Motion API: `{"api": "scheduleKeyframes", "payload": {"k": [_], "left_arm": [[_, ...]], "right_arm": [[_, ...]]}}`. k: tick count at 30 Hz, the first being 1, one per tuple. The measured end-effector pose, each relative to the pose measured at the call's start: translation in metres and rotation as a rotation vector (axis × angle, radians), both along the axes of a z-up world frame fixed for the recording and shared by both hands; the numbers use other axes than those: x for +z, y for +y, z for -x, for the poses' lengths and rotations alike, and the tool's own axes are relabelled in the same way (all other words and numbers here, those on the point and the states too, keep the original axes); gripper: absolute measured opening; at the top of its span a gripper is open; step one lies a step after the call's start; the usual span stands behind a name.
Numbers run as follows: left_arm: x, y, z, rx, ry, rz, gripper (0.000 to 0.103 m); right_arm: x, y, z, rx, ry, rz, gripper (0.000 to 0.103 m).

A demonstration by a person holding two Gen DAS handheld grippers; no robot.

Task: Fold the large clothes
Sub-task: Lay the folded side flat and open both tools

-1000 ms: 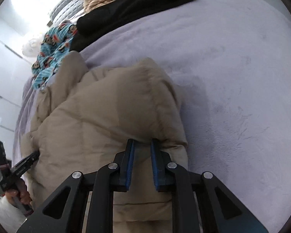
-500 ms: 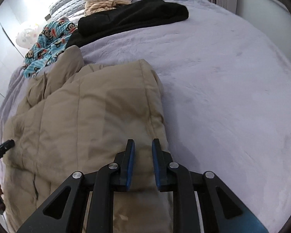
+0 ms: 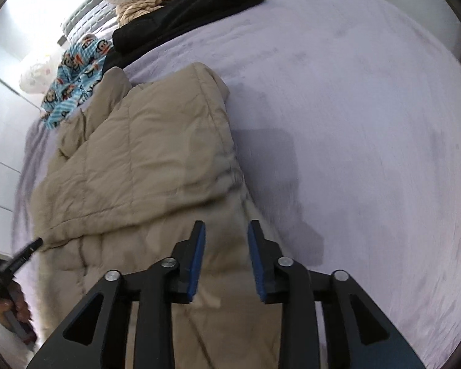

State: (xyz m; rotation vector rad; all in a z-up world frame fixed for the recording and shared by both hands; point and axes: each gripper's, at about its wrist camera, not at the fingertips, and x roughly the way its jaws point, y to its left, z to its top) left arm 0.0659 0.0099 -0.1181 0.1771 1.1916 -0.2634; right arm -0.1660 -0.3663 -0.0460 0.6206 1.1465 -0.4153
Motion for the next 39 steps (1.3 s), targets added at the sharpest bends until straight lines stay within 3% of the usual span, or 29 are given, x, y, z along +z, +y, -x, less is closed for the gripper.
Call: {"api": "scheduleKeyframes", "payload": {"k": [6,8,11,12,13,14,21,28,34,39], "left_arm": [[0.013,0.006,0.039,0.034,0.047,-0.006,0.051],[0.017,0.007,0.052,0.041,0.066,-0.002,0.051],[0.020,0.007,0.070,0.051,0.076,-0.012,0.051],[0.022,0.008,0.075,0.055,0.082,-0.009,0.070],[0.024,0.010,0.080,0.066,0.087,-0.003,0.098],[0.027,0.013,0.085,0.079,0.080,0.003,0.103],[0.044,0.021,0.111,0.066,0.079,-0.012,0.103],[0.043,0.050,0.124,0.057,0.127,0.003,0.103],[0.038,0.073,0.142,0.012,0.139,-0.044,0.103],[0.039,0.092,0.156,-0.024,0.151,-0.038,0.103]], "right_arm": [[0.003,0.012,0.030,-0.018,0.030,-0.091,0.047],[0.004,0.017,0.037,-0.017,0.041,-0.122,0.057],[0.006,0.025,0.044,-0.006,0.052,-0.149,0.062],[0.006,0.028,0.045,0.000,0.055,-0.155,0.063],[0.007,0.032,0.047,0.006,0.058,-0.160,0.065],[0.008,0.034,0.048,0.010,0.060,-0.164,0.068],[0.017,0.057,0.057,0.010,0.069,-0.201,0.072],[0.019,0.092,0.068,0.005,0.063,-0.226,0.084],[0.020,0.133,0.086,-0.022,0.072,-0.235,0.086],[0.019,0.158,0.106,-0.087,0.063,-0.264,0.087]]}}
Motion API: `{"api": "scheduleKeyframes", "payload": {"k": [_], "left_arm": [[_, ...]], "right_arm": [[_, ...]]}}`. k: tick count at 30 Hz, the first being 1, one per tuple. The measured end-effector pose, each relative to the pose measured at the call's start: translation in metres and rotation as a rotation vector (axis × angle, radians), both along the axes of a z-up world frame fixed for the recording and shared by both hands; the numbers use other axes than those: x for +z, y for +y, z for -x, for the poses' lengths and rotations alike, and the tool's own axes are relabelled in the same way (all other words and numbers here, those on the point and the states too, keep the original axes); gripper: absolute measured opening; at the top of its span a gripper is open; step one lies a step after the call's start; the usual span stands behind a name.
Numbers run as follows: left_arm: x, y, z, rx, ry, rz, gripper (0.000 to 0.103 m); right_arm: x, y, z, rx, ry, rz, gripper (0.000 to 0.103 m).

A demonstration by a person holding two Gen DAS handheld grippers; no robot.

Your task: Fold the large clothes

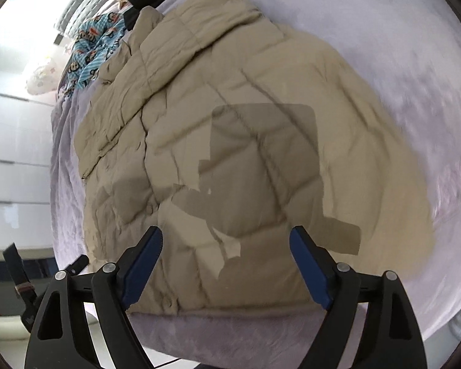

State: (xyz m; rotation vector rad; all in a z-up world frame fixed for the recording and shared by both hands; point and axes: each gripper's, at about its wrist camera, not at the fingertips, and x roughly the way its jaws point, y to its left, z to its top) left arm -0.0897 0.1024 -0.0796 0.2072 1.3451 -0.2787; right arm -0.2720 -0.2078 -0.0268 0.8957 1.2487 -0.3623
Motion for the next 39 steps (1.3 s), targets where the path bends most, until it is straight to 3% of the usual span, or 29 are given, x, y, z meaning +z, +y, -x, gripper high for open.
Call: {"api": "scheduleKeyframes", "payload": {"k": [13,24,28,31,33,37,39], "left_arm": [[-0.006,0.031,0.023,-0.018,0.016,-0.036,0.103],[-0.031,0.091,0.042,0.095,0.099,0.011,0.103],[-0.040,0.120,0.047,0.171,0.170,0.105,0.103],[-0.050,0.139,0.051,0.231,0.271,0.286,0.103],[-0.054,0.142,0.054,0.249,0.309,0.364,0.103],[-0.064,0.128,0.052,0.227,0.347,0.443,0.103],[-0.067,0.115,0.046,0.224,0.348,0.466,0.103]], "right_arm": [[0.000,0.029,0.037,-0.116,0.013,0.004,0.087],[-0.020,0.000,0.076,-0.282,0.062,-0.066,0.088],[-0.029,-0.010,0.097,-0.356,0.084,-0.070,0.088],[-0.035,-0.016,0.108,-0.417,0.061,-0.110,0.088],[-0.037,-0.020,0.114,-0.460,0.040,-0.130,0.088],[-0.043,-0.025,0.113,-0.491,0.037,-0.139,0.088],[-0.048,-0.029,0.111,-0.508,0.036,-0.157,0.095]]}}
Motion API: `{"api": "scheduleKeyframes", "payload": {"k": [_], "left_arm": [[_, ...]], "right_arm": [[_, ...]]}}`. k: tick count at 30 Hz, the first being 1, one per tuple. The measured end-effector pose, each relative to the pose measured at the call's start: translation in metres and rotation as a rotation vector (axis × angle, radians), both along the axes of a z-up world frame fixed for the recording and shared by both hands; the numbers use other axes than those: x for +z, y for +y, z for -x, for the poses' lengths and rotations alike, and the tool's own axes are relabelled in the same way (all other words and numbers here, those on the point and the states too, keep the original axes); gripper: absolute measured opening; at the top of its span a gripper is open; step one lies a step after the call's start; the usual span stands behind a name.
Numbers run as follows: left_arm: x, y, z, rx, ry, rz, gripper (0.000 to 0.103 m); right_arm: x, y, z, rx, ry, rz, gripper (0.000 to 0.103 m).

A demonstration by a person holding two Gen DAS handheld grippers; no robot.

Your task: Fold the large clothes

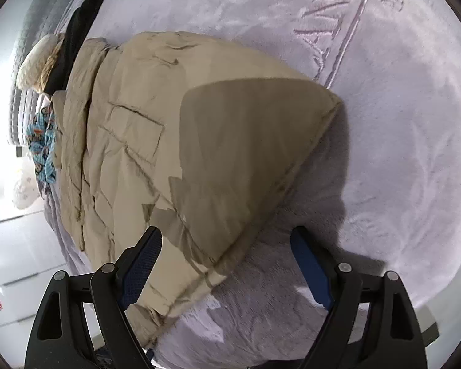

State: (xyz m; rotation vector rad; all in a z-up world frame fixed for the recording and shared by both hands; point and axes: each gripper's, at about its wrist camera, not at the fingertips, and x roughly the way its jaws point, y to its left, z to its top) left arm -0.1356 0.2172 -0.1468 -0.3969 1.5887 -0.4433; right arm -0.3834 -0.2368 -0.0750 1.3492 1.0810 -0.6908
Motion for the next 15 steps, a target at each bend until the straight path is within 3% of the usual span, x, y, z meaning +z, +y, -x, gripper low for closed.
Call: {"api": "scheduleKeyframes", "payload": {"k": [1,9,11,12,13,14,15], "left_arm": [[-0.001,-0.004,-0.002,0.005,-0.001,0.015,0.103],[-0.010,-0.029,-0.027,0.045,0.000,0.049,0.102],[-0.010,-0.031,-0.031,0.058,-0.006,0.041,0.085],[-0.011,-0.032,-0.033,0.054,0.001,0.038,0.061],[-0.012,-0.031,-0.036,0.047,0.005,0.036,0.027],[-0.011,-0.031,-0.039,0.032,0.001,0.030,0.017],[-0.008,-0.029,-0.041,0.024,-0.009,0.032,0.016]], "right_arm": [[-0.004,-0.002,-0.001,-0.017,-0.024,-0.018,0.103],[-0.006,-0.016,-0.012,-0.060,-0.142,-0.060,0.103],[-0.005,-0.017,-0.010,-0.064,-0.158,-0.076,0.103],[-0.006,-0.018,-0.008,-0.069,-0.166,-0.079,0.103],[-0.006,-0.019,-0.007,-0.078,-0.174,-0.083,0.103],[-0.006,-0.018,-0.008,-0.084,-0.180,-0.085,0.102],[-0.005,-0.016,-0.008,-0.089,-0.185,-0.084,0.101]]}}
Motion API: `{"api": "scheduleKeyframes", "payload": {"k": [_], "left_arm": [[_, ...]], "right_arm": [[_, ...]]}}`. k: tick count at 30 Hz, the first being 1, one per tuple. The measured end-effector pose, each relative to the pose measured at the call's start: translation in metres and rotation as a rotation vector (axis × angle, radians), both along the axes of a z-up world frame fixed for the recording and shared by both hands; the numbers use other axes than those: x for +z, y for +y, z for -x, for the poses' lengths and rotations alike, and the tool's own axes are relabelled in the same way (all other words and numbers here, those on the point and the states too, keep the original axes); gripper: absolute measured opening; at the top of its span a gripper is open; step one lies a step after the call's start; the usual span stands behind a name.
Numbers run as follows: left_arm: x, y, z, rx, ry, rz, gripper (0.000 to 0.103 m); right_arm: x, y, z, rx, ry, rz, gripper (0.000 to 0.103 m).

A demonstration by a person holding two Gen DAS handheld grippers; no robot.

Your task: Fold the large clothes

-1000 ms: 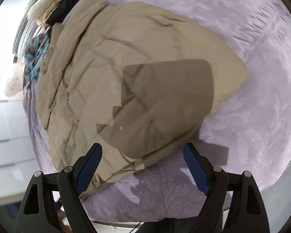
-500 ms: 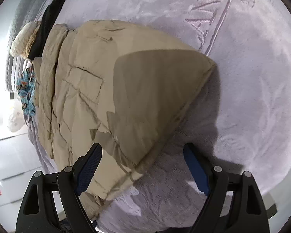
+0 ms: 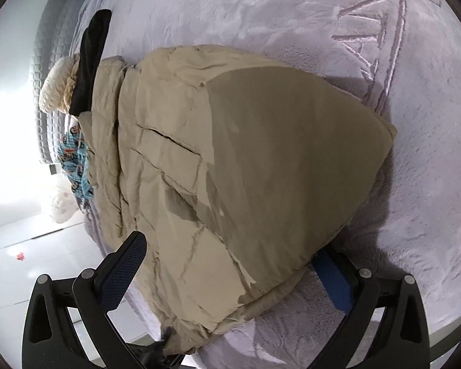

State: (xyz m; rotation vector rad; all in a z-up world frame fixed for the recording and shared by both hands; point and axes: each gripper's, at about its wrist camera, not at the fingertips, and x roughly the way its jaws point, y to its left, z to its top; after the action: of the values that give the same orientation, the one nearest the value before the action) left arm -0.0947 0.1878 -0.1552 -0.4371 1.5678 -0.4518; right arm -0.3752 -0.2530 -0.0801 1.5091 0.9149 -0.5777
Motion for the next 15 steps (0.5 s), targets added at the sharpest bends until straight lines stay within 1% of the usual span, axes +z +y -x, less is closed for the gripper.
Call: {"api": "scheduleKeyframes", "payload": {"k": [1,2,3,4,5,6,8,11,15], "left_arm": [[0.007,0.002,-0.003,-0.004,-0.024,0.014,0.012],[0.016,0.003,-0.005,-0.013,-0.051,0.028,0.012],[0.024,0.003,-0.007,-0.023,-0.076,0.039,0.012],[0.036,0.003,-0.011,-0.034,-0.110,0.053,0.012],[0.047,0.003,-0.014,-0.042,-0.138,0.063,0.012],[0.057,0.002,-0.018,-0.050,-0.163,0.074,0.012],[0.077,-0.001,-0.027,-0.067,-0.212,0.086,0.012],[0.110,-0.010,-0.045,-0.085,-0.298,0.082,0.012],[0.153,-0.023,-0.080,-0.081,-0.397,0.066,0.012]], "right_arm": [[0.001,0.000,-0.001,0.000,0.001,0.002,0.095],[0.002,0.000,-0.003,0.002,0.004,0.004,0.075],[0.003,0.000,-0.005,0.005,0.007,0.003,0.061],[0.002,-0.001,-0.006,0.013,0.018,-0.005,0.034],[0.002,-0.002,-0.008,0.022,0.021,-0.013,0.013],[0.004,-0.003,-0.010,0.031,0.017,-0.006,0.012],[0.019,-0.006,-0.018,0.062,0.022,0.054,0.009],[0.053,-0.010,-0.041,0.149,-0.020,0.142,0.008],[0.102,-0.027,-0.088,0.276,-0.084,0.251,0.008]]}}
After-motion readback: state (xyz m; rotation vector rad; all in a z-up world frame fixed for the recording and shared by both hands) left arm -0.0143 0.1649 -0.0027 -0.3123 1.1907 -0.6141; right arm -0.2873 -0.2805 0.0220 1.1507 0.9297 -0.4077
